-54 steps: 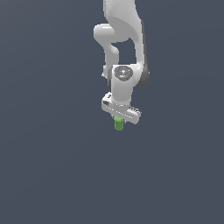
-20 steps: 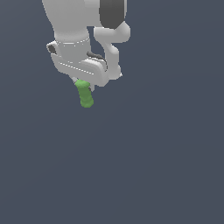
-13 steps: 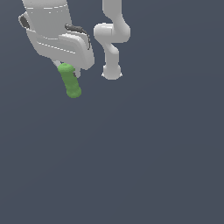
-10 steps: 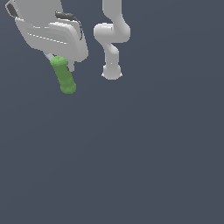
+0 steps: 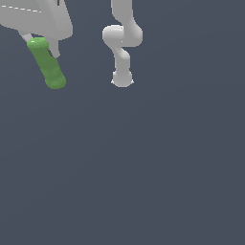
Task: Pick up the object and move it to a goal position.
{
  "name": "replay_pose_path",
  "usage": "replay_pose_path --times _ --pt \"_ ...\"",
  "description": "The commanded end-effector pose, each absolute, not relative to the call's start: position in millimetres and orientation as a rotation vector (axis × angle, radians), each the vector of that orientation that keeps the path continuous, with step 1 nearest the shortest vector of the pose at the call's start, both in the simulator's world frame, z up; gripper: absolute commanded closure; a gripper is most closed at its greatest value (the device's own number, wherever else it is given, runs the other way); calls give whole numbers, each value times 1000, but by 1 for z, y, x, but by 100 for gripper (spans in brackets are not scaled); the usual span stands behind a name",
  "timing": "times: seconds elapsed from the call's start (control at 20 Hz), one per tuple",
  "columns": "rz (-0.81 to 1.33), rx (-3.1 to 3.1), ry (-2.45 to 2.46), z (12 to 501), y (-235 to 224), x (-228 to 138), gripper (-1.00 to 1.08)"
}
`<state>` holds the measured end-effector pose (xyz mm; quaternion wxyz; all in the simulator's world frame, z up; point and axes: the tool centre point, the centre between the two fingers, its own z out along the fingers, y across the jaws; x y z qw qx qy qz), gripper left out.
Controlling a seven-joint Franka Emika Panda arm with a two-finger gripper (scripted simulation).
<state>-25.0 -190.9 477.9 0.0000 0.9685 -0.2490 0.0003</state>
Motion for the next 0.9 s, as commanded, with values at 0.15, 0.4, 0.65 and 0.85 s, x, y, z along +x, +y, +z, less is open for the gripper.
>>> replay_pose_path --times 0.15,0.4,0.65,0.85 --pt "0 3043 -781 498 -203 -22 108" --pt "0 3043 -781 509 -210 -20 108" --pt "0 3043 -781 514 -213 -19 108" --pt "0 3043 -782 515 -214 -18 108"
